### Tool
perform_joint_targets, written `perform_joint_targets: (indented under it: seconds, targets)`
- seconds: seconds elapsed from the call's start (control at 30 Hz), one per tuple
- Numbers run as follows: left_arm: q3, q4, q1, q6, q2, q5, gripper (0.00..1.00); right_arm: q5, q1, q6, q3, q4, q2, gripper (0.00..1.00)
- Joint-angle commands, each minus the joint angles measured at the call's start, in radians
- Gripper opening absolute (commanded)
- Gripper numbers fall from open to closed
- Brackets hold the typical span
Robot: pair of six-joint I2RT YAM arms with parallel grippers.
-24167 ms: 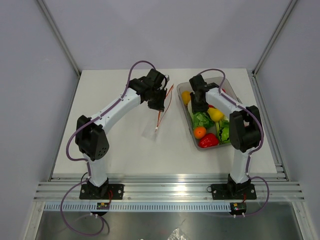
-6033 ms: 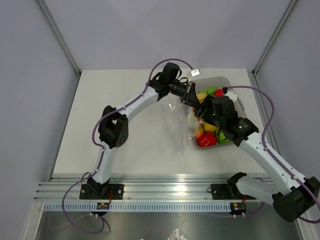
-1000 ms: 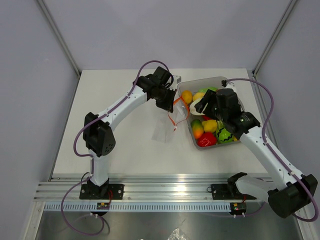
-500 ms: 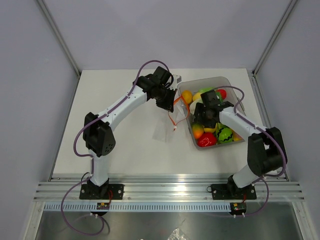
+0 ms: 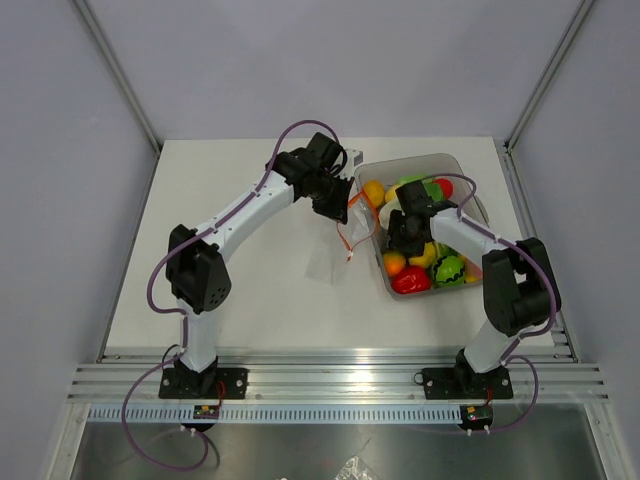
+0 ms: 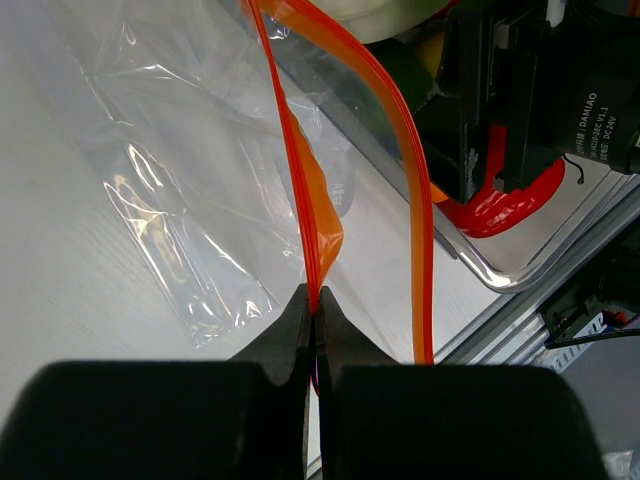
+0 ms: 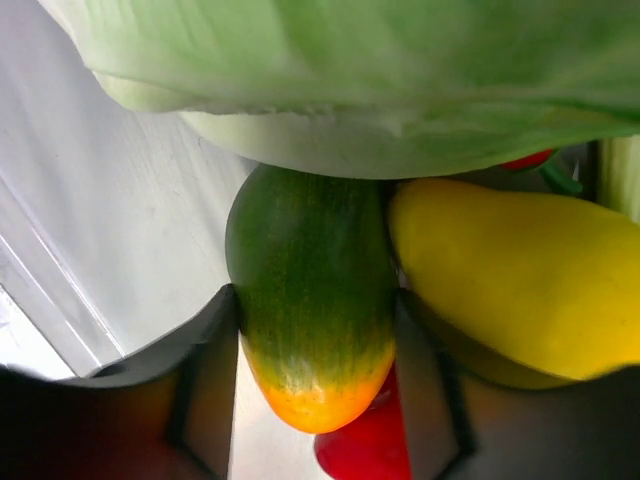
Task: Place the food in the zip-top bag and seal the zipper
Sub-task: Pick up the fake fruit from the bin, then place the fake fruit in the zipper food storage bag.
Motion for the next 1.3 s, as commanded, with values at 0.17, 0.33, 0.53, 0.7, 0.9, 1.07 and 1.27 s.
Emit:
perform_joint_targets:
  seconds: [0.17,0.33,0.53,0.7,0.9,1.07,1.27]
  targets:
    - [0.021,0.043,0.002,0.008,-0.033,0.034,0.00,0.089,0.006,0.020,-0.006,-0.023,-0.201,0.28]
    - [0.015,0.047,0.002,0.005,-0.038,0.036,0.00,0.143,0.004,0.038,0.009,-0.065,-0.321,0.24]
    - [0.015,0.048,0.002,0.008,-0.039,0.045,0.00,0.077,0.009,0.074,0.052,-0.045,-0.462,0.24]
    - [0.018,0.043,0.002,0.005,-0.042,0.045,0.00,0.067,0.085,0.109,0.140,-0.007,-0.430,0.26]
    - [0.036,0.032,0.002,0.005,-0.042,0.044,0.00,0.027,0.163,0.164,0.197,0.085,-0.277,0.26]
    - [0.042,0.034,0.002,0.003,-0.056,0.065,0.00,-0.031,0.177,0.189,0.210,0.130,-0.140,0.42]
    - [0.062,0.048,0.002,-0.006,-0.065,0.117,0.00,-0.016,0.179,0.176,0.232,0.105,-0.114,0.71]
